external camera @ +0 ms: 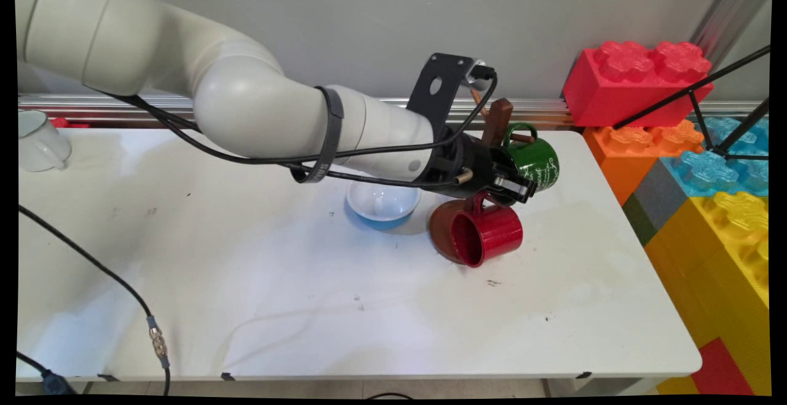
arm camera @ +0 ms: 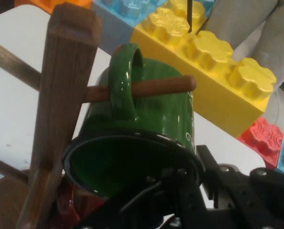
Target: Place the picked object on the table
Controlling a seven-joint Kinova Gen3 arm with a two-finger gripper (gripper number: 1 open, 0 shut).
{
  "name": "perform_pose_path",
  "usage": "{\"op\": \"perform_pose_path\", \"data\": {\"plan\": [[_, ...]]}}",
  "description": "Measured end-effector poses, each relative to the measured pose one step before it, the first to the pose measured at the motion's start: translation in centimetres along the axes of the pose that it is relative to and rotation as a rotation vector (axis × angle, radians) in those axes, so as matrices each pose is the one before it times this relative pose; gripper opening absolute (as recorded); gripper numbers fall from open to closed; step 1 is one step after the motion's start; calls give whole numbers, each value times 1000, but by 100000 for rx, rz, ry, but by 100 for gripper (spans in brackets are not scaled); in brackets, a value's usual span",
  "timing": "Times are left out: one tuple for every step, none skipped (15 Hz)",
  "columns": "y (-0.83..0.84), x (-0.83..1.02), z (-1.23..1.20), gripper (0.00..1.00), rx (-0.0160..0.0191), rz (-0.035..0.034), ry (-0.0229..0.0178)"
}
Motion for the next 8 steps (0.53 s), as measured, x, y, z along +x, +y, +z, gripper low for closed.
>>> {"op": "perform_pose_path", "data": {"plan": [[-76,-41,-87,0,210,-154,-3],[-48,-16,-75,0,65,-113,-35],[-71,25,-45,0,-58,-157,-37],[20,15,-104,0,-279,-170,126],[24,21,-163,0,-365,-164,284],[41,47,-76,0,-306,-70,209],[71,88,-128,0,-533,-123,362],[111,124,-147,0,-677,-87,362]]}}
